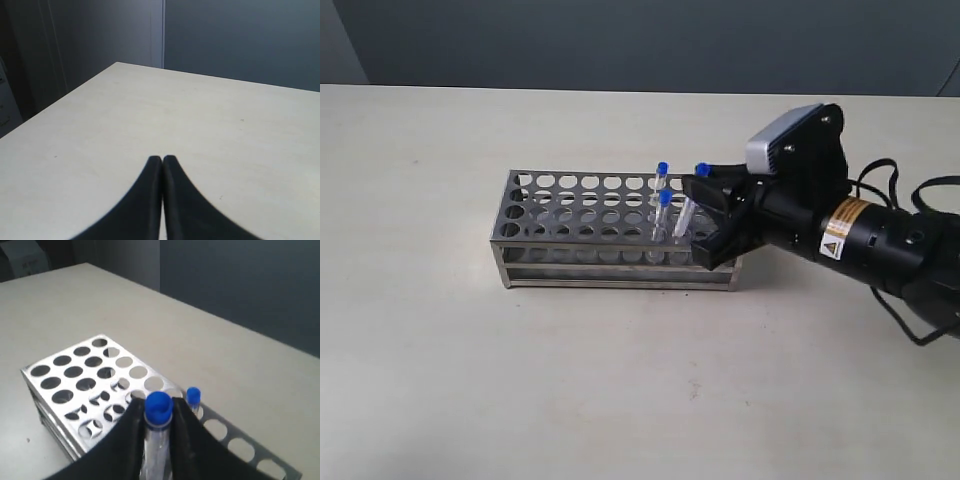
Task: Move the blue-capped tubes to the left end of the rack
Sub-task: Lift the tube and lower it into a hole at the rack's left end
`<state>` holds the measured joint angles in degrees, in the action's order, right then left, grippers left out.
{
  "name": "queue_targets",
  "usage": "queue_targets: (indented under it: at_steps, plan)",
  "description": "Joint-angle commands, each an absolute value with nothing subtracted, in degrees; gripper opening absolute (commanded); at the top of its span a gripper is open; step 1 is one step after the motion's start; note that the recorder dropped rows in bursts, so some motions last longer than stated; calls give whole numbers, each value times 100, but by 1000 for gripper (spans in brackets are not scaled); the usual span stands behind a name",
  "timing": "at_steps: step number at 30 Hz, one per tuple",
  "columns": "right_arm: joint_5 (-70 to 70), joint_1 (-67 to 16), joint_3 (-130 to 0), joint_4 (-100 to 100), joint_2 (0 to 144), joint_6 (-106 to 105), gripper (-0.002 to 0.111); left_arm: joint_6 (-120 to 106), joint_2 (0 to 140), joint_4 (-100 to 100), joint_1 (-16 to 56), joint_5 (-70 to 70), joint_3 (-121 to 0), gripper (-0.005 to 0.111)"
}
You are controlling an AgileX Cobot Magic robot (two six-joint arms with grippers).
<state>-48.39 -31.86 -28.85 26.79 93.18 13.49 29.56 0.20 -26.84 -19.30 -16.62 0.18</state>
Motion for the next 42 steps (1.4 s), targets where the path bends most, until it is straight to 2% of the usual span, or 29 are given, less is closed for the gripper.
queue_targets:
  at_steps: [1,5,10,15,36,39,42]
  plan:
    - [-4610,-3210,-3196,2947,8638,1616,-1,2959,0,-2676,-1941,-1673,0,1]
    - [-3923,-3406,-4335,4015,8915,2724,-1,2959,0,-2676,-1941,-1673,0,1]
    - [-3430,-4124,-5856,4373,10070,2835,-1,2959,0,-2676,-1941,-1673,0,1]
    - [-3122,-4501,-6914,4497,11198,2875,-1,2959,0,-2676,-1941,-1673,0,1]
    - [-2653,-4608,-7804,4599,12386,2911,0,2959,0,-2676,-1941,-1663,0,1]
    - [-2624,-4608,-7804,4599,12459,2953,11,2959,0,-2676,-1941,-1663,0,1]
    - [-2614,-4608,-7804,4599,12469,2964,31,2959,0,-2676,-1941,-1663,0,1]
